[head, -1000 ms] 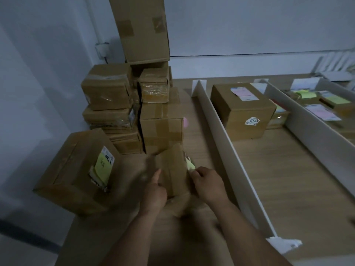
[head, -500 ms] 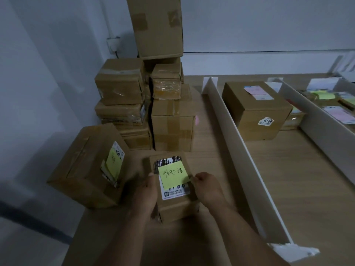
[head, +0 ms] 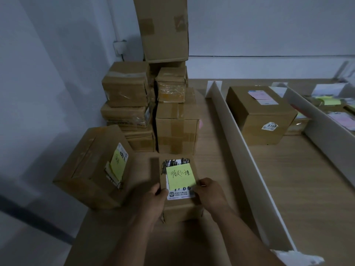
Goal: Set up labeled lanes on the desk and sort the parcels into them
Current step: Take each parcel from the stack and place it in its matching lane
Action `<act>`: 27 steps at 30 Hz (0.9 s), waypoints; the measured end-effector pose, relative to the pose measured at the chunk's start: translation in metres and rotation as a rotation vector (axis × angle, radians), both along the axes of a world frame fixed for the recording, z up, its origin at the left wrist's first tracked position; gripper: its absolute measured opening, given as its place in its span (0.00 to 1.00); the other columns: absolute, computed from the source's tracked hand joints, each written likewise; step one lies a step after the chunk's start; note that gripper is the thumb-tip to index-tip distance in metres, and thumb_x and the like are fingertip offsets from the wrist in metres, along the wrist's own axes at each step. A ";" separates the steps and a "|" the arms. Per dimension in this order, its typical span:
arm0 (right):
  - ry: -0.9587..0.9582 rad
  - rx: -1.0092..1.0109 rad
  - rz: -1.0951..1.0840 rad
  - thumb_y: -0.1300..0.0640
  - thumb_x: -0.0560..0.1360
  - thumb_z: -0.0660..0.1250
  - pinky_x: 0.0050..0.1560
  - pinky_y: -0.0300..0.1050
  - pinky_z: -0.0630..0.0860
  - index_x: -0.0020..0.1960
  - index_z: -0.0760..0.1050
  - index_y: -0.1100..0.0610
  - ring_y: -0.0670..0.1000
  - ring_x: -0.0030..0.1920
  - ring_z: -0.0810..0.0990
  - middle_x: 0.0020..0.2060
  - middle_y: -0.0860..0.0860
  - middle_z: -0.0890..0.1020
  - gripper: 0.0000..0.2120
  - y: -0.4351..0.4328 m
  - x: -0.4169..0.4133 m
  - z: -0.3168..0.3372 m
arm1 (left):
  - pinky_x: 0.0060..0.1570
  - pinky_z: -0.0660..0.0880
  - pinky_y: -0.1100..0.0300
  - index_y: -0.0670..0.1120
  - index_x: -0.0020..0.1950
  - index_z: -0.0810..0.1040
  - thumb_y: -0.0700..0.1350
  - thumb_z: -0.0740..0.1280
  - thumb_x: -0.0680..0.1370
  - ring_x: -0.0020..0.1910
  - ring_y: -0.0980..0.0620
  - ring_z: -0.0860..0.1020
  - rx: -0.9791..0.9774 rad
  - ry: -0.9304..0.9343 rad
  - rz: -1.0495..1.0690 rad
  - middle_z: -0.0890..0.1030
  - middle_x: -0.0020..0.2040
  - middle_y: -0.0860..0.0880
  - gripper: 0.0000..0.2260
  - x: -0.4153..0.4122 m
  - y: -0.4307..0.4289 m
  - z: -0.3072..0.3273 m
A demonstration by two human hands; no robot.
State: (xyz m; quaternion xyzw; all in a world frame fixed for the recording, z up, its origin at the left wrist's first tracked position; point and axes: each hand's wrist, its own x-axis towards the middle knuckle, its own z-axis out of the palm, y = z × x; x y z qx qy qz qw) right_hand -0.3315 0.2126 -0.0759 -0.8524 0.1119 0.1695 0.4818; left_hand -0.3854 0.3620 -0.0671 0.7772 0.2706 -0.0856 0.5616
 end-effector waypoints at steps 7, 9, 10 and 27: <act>-0.126 0.173 -0.071 0.62 0.77 0.62 0.45 0.44 0.78 0.54 0.78 0.55 0.50 0.48 0.81 0.48 0.49 0.84 0.09 -0.006 -0.014 0.007 | 0.47 0.76 0.60 0.58 0.73 0.63 0.44 0.62 0.80 0.53 0.55 0.77 -0.079 -0.115 -0.024 0.79 0.60 0.53 0.22 -0.005 -0.011 0.003; -0.262 0.257 -0.134 0.63 0.78 0.62 0.52 0.44 0.78 0.60 0.77 0.51 0.47 0.52 0.81 0.50 0.46 0.83 0.14 -0.006 -0.019 0.018 | 0.54 0.75 0.58 0.58 0.74 0.63 0.43 0.63 0.79 0.56 0.55 0.77 -0.100 -0.233 0.034 0.79 0.61 0.54 0.25 -0.002 -0.017 0.002; -0.324 0.302 -0.157 0.64 0.78 0.62 0.53 0.41 0.78 0.61 0.77 0.50 0.45 0.52 0.81 0.51 0.44 0.83 0.15 -0.007 -0.022 0.024 | 0.56 0.73 0.59 0.58 0.74 0.63 0.42 0.64 0.79 0.58 0.55 0.77 -0.100 -0.298 0.049 0.78 0.61 0.55 0.26 0.000 -0.020 0.004; -0.713 0.464 -0.357 0.62 0.76 0.63 0.59 0.47 0.77 0.69 0.72 0.52 0.44 0.59 0.79 0.60 0.47 0.81 0.22 -0.094 -0.017 0.093 | 0.55 0.68 0.69 0.55 0.75 0.61 0.42 0.63 0.79 0.62 0.60 0.73 -0.133 -0.731 -0.128 0.74 0.66 0.57 0.25 0.048 -0.114 0.063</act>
